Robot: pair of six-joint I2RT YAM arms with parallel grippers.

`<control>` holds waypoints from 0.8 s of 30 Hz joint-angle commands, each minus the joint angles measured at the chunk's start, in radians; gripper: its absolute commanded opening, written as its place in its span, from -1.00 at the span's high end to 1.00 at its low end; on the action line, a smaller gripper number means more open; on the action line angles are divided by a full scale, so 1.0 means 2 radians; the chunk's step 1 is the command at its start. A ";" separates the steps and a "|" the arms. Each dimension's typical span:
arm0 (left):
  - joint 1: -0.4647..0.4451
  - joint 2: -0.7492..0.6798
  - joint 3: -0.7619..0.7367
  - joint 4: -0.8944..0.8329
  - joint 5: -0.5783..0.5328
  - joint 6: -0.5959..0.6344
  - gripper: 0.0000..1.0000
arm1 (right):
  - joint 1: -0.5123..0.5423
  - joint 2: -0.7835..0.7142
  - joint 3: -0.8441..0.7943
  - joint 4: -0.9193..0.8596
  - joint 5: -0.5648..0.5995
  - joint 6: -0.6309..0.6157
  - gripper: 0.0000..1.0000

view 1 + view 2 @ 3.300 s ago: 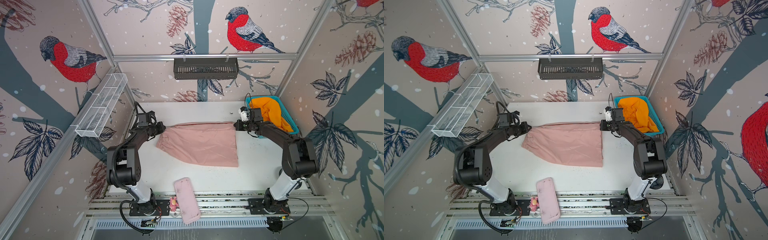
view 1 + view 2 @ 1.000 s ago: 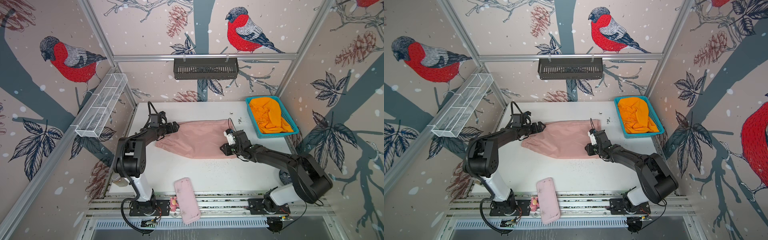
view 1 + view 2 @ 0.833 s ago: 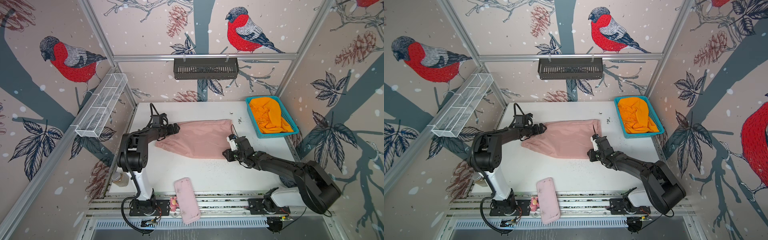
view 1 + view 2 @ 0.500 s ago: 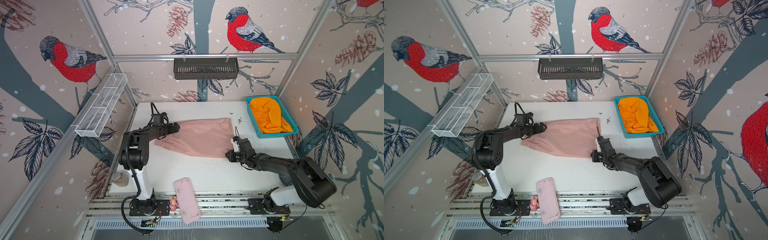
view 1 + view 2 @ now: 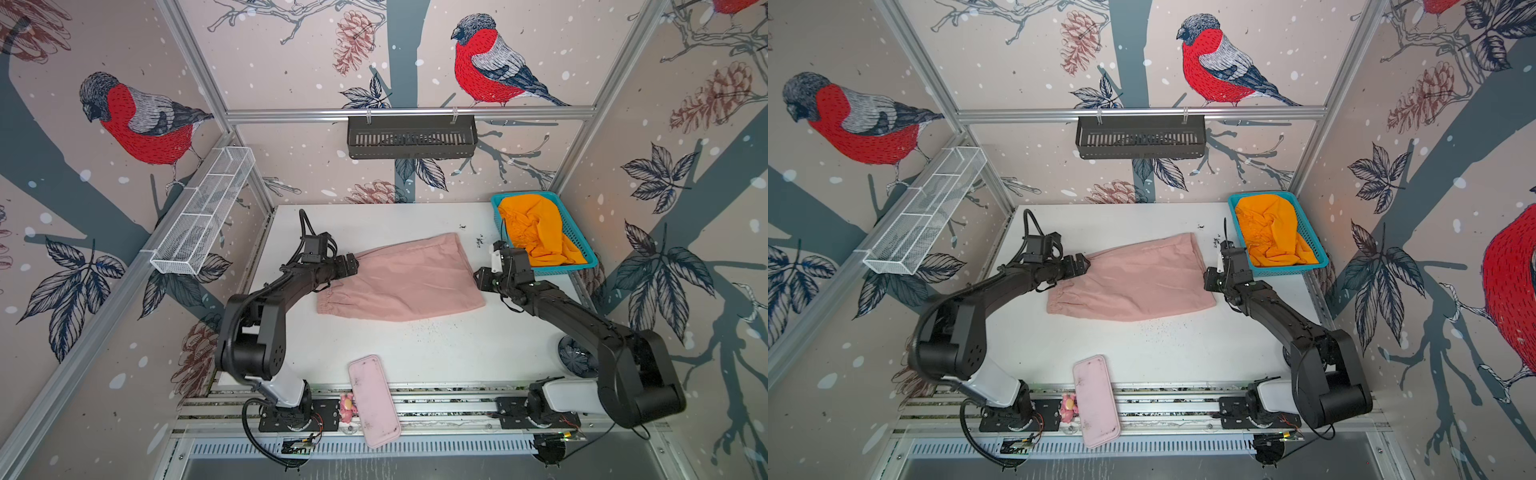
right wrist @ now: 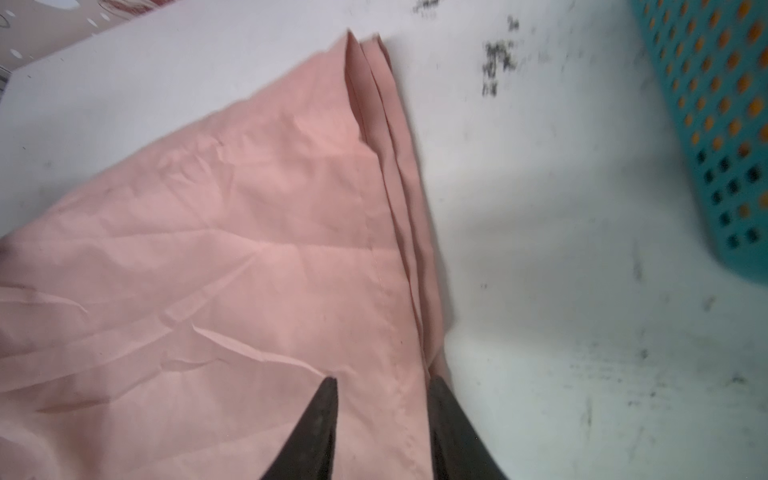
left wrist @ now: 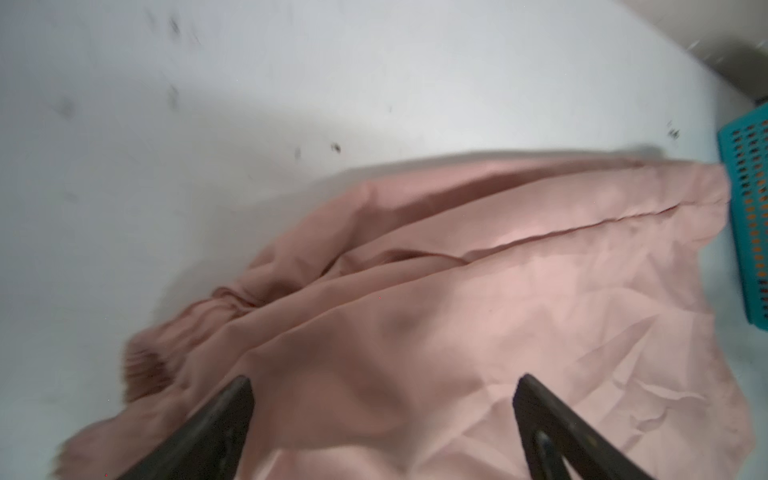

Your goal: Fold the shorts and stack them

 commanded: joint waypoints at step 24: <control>0.080 -0.349 -0.063 -0.155 -0.137 0.060 -0.96 | 0.337 0.198 0.253 0.029 0.036 -0.231 -0.49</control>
